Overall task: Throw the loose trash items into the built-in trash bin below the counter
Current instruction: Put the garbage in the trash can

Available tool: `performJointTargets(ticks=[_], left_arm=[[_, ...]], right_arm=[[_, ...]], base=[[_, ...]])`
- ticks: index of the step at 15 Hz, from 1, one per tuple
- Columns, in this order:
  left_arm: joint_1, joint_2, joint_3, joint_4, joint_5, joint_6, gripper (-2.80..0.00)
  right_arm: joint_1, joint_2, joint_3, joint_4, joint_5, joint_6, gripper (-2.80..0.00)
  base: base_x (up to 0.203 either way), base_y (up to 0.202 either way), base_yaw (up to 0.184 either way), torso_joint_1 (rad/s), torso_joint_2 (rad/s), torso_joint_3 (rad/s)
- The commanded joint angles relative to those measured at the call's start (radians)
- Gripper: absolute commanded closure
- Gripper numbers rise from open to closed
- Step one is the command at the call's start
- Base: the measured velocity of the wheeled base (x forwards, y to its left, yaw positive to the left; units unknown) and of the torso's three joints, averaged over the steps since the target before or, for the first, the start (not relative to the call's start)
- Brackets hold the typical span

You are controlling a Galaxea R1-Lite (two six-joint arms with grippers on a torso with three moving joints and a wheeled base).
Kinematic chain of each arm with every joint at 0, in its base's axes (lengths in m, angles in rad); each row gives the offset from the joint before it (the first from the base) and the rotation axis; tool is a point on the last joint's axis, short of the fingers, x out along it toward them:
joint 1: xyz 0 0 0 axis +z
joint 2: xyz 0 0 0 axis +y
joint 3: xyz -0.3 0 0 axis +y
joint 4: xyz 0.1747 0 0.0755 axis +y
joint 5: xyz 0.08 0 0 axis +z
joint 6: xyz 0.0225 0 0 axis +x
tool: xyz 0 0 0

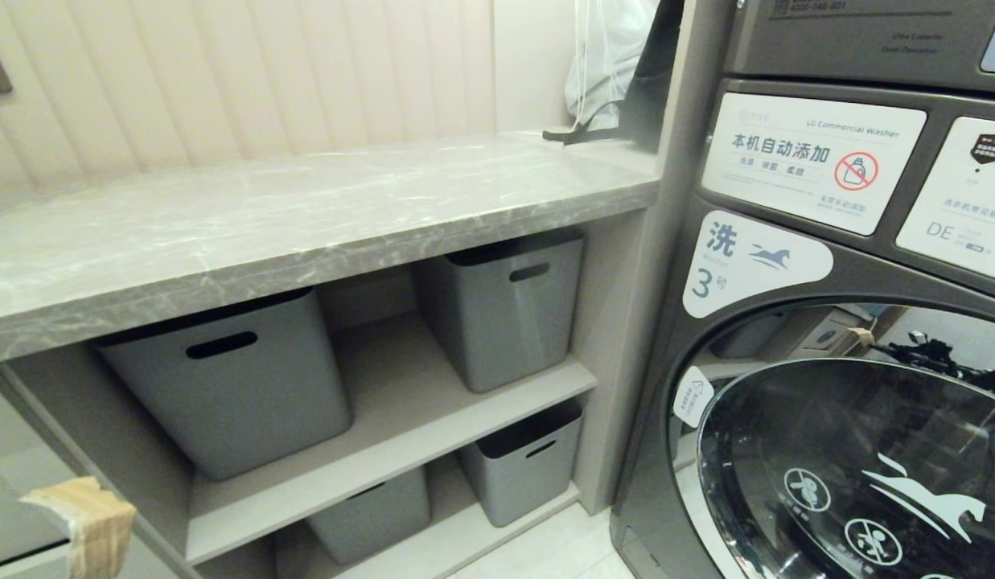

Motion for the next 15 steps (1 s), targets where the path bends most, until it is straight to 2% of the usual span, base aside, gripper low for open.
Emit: performJointTargets(ticks=[1, 2, 4, 5, 7, 11, 13, 15], left_arm=[[0.012, -0.084, 0.005, 0.072, 0.011, -0.012, 0.00], [0.012, -0.080, 0.005, 0.136, 0.026, -0.038, 0.00], [0.010, -0.080, 0.005, 0.172, 0.087, -0.079, 0.00], [0.016, -0.084, 0.005, 0.183, 0.086, -0.080, 0.00], [0.093, -0.130, 0.005, 0.212, 0.062, -0.081, 0.00], [0.078, -0.349, 0.005, 0.227, 0.040, -0.062, 0.00], [0.075, -0.361, 0.003, 0.297, 0.068, -0.050, 0.00], [0.074, -0.360, 0.005, 0.276, 0.067, -0.044, 0.00]], right_arm=[[0.001, 0.000, 0.000, 0.000, 0.000, 0.000, 0.00], [0.000, 0.000, 0.000, 0.000, 0.000, 0.000, 0.00], [0.000, 0.000, 0.000, 0.000, 0.000, 0.000, 0.00], [0.000, 0.000, 0.000, 0.000, 0.000, 0.000, 0.00], [0.000, 0.000, 0.000, 0.000, 0.000, 0.000, 0.00], [0.000, 0.000, 0.000, 0.000, 0.000, 0.000, 0.00], [0.001, 0.000, 0.000, 0.000, 0.000, 0.000, 0.00], [0.000, 0.000, 0.000, 0.000, 0.000, 0.000, 0.00]], base=[[0.000, 0.000, 0.000, 0.000, 0.00, 0.000], [0.000, 0.000, 0.000, 0.000, 0.00, 0.000], [0.000, 0.000, 0.000, 0.000, 0.00, 0.000], [0.000, 0.000, 0.000, 0.000, 0.00, 0.000], [0.000, 0.000, 0.000, 0.000, 0.00, 0.000], [0.000, 0.000, 0.000, 0.000, 0.00, 0.000], [0.000, 0.000, 0.000, 0.000, 0.00, 0.000], [0.000, 0.000, 0.000, 0.000, 0.00, 0.000]])
